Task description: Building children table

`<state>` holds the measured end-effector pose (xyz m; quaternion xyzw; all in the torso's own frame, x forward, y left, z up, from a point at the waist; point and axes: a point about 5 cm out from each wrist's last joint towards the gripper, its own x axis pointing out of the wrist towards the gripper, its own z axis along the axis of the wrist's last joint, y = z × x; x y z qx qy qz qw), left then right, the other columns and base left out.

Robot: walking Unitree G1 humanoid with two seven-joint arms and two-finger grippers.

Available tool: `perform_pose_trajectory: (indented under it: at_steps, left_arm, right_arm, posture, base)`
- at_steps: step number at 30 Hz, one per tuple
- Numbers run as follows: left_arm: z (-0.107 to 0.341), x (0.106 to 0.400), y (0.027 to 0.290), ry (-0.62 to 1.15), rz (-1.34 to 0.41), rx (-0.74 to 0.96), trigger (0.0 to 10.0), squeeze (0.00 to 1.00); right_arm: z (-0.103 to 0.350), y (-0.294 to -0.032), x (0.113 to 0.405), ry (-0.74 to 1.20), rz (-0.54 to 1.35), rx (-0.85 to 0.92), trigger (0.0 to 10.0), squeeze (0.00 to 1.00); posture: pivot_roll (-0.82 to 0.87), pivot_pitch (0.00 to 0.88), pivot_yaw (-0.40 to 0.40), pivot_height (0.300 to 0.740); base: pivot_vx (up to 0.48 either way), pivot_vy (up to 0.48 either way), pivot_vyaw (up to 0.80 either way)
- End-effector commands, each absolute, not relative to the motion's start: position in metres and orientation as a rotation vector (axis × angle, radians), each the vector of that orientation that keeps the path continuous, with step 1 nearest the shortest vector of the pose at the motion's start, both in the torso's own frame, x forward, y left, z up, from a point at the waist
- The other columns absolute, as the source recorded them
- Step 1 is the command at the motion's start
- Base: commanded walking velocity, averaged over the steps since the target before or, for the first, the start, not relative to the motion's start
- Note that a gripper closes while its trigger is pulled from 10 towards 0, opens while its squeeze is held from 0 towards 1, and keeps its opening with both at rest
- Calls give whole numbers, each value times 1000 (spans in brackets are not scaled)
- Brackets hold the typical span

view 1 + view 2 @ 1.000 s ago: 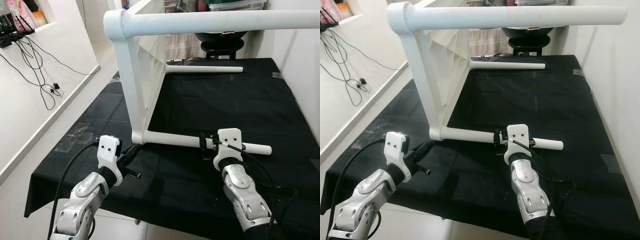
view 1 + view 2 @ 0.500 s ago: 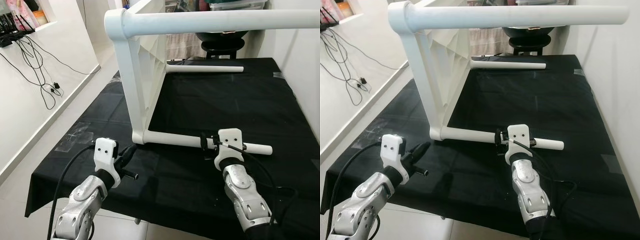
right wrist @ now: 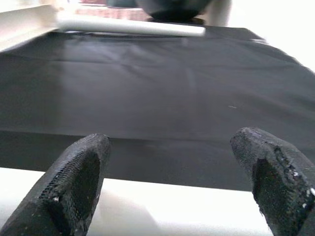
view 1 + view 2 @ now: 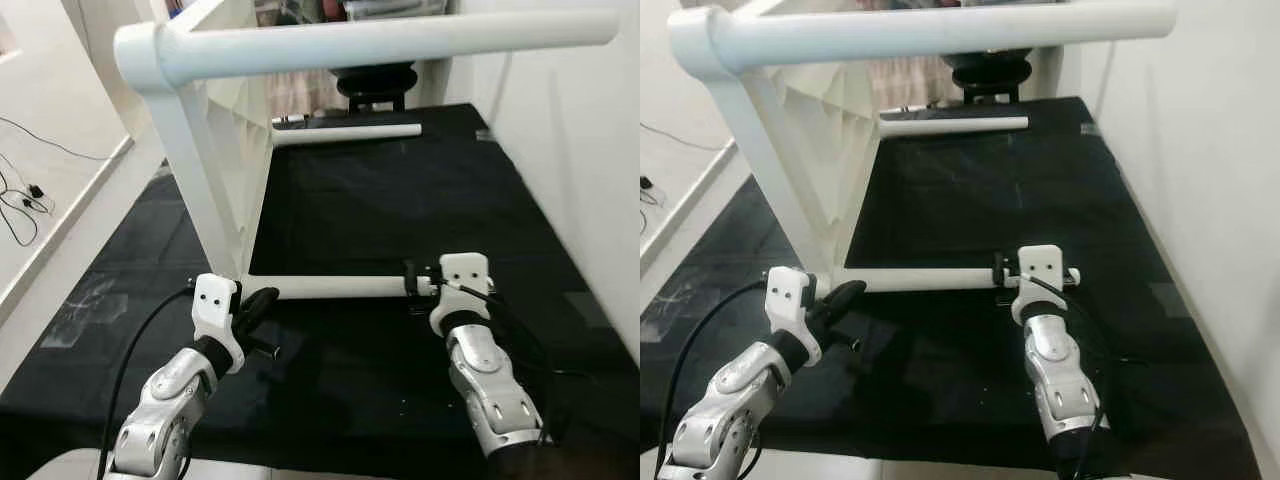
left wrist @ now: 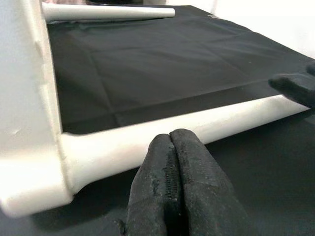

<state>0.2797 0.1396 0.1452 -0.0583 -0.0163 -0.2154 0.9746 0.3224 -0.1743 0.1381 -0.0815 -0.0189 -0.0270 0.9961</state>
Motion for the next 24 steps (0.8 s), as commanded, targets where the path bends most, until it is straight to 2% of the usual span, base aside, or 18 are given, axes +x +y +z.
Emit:
perform_pose_trajectory:
  at_steps: [1,24]
  left_arm:
    - [142,278,145,-28,-417,-114,10000,0]
    - [144,277,145,-37,-433,-121,10000,0]
  right_arm:
    - [136,-170,322,-40,-39,-163,10000,0]
    - [137,-170,322,-40,-40,-154,10000,0]
  posture:
    - [-62,82,94,740]
    - [-58,95,96,740]
  base:
    - [244,0,0]
    - [261,0,0]
